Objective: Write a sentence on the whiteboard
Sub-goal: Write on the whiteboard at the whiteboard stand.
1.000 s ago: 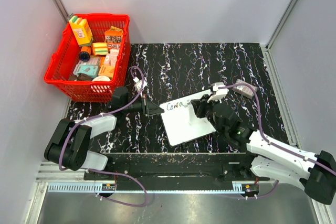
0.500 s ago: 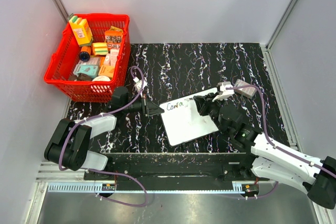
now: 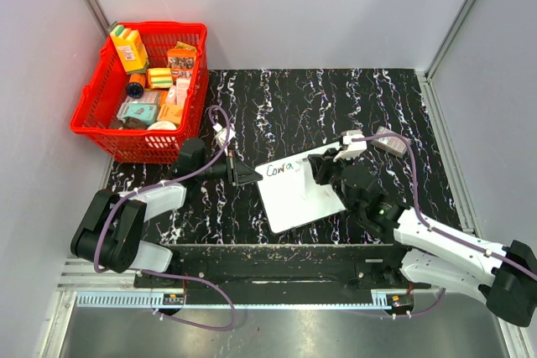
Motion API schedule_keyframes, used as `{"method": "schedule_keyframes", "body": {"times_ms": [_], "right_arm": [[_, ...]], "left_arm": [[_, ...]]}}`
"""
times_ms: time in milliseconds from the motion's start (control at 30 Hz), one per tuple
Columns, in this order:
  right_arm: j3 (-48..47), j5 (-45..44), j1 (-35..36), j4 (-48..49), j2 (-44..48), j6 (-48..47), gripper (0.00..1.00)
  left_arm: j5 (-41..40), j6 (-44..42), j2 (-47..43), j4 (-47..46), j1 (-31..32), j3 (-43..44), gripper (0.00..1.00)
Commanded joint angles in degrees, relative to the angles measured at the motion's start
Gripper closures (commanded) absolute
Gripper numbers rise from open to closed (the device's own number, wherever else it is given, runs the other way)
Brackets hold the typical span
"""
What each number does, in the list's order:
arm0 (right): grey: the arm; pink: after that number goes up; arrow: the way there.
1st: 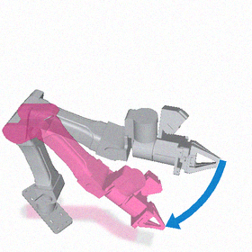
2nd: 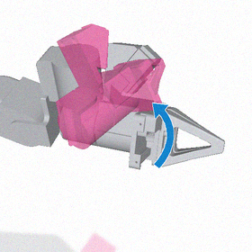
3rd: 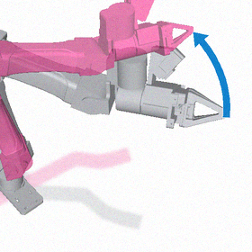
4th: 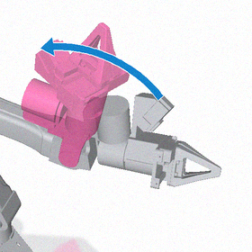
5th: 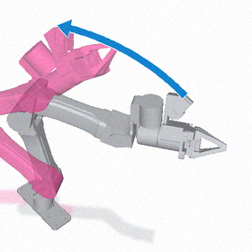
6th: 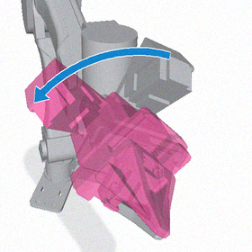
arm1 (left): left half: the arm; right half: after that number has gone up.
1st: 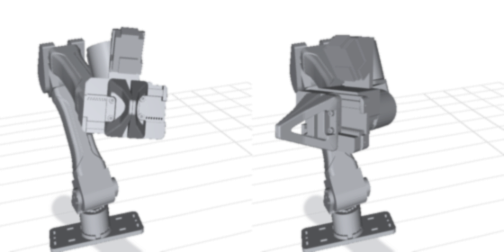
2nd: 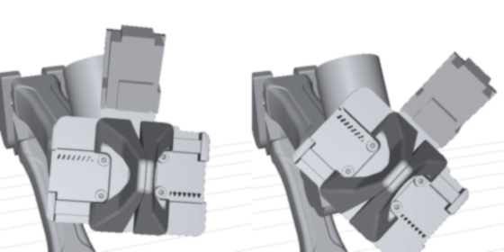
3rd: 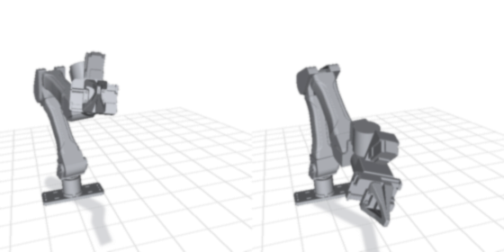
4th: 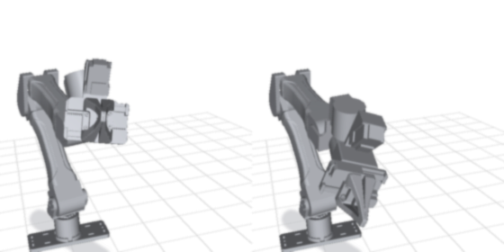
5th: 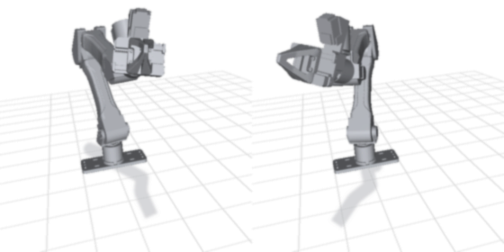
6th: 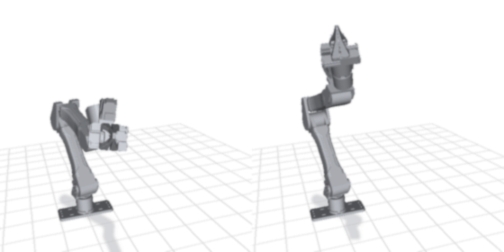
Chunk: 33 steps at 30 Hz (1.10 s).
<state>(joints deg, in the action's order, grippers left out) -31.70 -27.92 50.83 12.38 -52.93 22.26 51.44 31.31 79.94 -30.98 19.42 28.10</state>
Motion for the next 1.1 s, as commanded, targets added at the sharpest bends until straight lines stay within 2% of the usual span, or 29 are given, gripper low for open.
{"method": "schedule_keyframes", "body": {"times_ms": [0, 333, 1067], "right_arm": [[-2.4, -2.7, -0.8, 1.9, -1.2, -0.5, 1.0], [-2.2, 0.8, -0.9, 2.8, -2.0, -0.7, 1.0], [0.7, 3.5, -0.9, -2.7, 1.6, 2.0, 1.0]], "left_arm": [[-4.4, -8.9, 1.2, 1.6, 0.2, 0.1, 1.0], [-4.3, -8.8, 1.3, 1.5, 0.2, 0.1, 1.0], [-4.3, -8.8, 1.4, 1.5, 0.2, 0.2, 1.0]]}}
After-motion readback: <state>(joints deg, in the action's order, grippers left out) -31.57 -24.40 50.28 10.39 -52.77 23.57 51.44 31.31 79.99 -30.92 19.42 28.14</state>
